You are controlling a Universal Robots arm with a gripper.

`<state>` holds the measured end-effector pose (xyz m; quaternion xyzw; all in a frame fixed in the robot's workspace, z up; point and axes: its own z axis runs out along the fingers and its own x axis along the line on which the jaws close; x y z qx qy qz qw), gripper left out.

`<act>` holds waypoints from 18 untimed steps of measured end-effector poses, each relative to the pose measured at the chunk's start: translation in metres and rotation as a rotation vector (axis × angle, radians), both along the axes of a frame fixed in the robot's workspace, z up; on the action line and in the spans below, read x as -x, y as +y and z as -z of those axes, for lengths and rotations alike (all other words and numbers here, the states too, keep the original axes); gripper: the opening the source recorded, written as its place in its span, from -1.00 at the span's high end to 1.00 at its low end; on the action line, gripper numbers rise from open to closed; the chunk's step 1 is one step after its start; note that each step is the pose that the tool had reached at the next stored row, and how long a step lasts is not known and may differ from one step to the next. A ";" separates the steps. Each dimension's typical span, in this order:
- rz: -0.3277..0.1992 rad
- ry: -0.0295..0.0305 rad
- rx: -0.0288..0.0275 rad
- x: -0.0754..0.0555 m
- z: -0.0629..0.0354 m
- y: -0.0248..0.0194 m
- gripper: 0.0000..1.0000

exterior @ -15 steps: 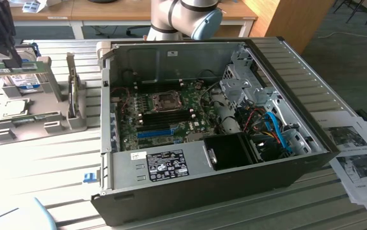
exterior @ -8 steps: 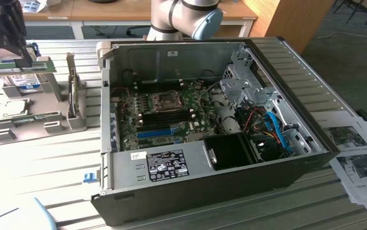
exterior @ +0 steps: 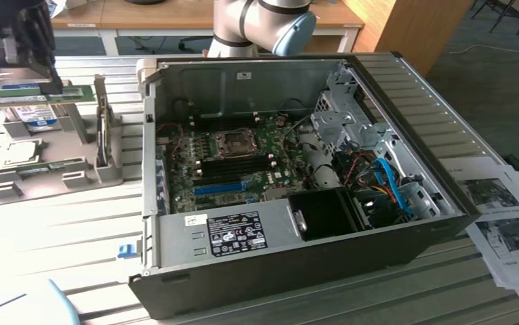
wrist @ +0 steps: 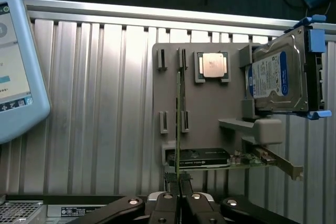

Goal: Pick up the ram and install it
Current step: 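Pick up the ram and move it above insertion slot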

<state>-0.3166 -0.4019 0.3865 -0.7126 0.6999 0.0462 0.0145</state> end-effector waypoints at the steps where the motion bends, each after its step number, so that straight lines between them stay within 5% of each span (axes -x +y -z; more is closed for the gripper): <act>1: 0.000 0.0001 0.0000 -0.003 0.0000 0.0000 0.77; 18: 0.000 0.0015 0.0000 -0.043 0.0000 0.0000 0.77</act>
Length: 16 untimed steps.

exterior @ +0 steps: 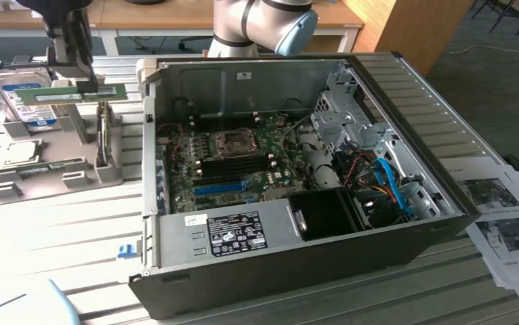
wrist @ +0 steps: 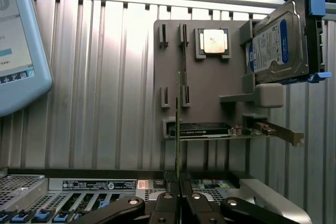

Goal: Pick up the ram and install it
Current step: 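Pick up the ram and move it above insertion slot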

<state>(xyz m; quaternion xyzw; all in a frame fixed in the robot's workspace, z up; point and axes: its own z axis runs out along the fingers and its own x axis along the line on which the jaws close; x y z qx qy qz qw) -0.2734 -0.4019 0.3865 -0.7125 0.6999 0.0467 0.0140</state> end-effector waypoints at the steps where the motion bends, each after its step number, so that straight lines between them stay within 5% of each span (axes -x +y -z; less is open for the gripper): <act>1: 0.000 0.0002 0.0000 -0.002 0.0000 0.0000 0.77; 16: 0.000 0.0023 0.0001 -0.038 0.0000 -0.0001 0.77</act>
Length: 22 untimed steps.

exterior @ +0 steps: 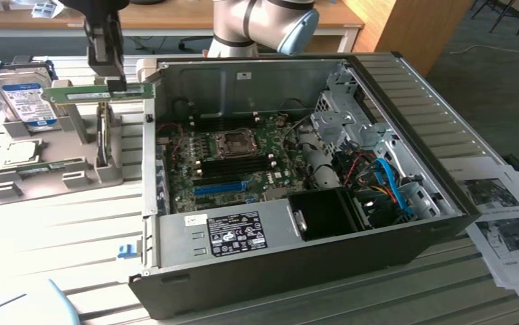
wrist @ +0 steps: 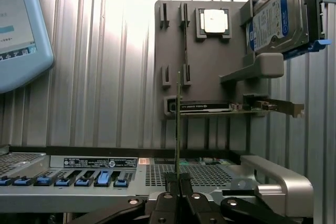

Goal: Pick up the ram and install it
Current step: 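Pick up the ram and move it above insertion slot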

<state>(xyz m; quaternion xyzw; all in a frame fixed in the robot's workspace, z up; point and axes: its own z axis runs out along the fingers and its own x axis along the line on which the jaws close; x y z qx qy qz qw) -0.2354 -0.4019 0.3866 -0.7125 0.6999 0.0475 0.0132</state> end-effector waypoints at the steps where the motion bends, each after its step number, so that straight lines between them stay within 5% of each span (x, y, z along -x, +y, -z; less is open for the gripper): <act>1: 0.000 0.0002 0.0000 -0.002 0.0000 0.0000 0.77; 22: 0.000 0.0026 -0.0001 -0.048 0.0000 0.0000 0.77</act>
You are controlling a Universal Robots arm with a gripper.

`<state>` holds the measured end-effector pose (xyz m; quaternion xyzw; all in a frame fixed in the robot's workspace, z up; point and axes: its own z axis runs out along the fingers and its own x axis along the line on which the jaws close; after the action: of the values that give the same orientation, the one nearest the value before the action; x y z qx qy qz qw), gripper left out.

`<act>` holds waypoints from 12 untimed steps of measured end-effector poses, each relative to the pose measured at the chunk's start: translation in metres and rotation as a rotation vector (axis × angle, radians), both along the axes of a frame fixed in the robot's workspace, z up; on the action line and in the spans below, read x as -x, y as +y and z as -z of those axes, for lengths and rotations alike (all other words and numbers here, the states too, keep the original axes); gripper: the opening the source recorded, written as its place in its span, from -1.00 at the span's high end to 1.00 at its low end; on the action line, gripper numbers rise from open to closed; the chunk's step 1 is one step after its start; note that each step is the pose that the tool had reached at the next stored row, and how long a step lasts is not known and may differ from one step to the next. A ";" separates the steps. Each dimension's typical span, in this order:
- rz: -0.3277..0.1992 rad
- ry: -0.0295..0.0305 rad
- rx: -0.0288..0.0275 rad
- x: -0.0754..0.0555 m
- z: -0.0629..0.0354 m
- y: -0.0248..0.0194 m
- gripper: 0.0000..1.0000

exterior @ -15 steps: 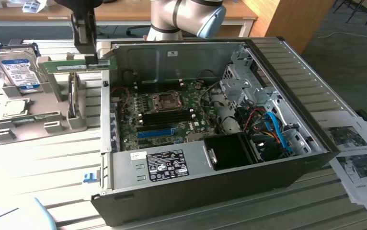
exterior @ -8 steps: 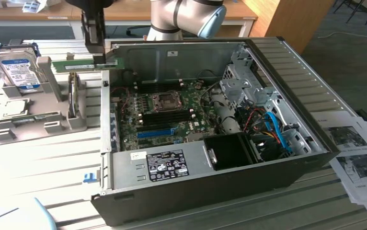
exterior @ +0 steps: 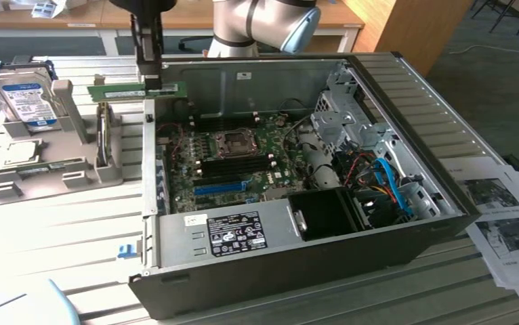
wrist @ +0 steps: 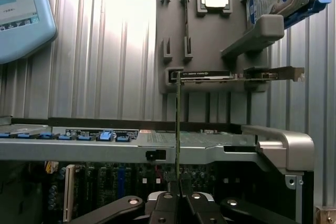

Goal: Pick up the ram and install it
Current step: 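Pick up the ram and move it above insertion slot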

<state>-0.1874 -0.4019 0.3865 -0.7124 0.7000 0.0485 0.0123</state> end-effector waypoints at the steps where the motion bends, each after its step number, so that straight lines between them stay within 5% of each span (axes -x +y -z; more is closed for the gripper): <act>1: 0.000 0.0000 -0.0001 -0.002 0.0000 0.0000 0.77; 12: 0.000 0.0003 0.0000 -0.024 0.0000 -0.0001 0.77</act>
<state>-0.1631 -0.4020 0.3865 -0.7124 0.6999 0.0486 0.0122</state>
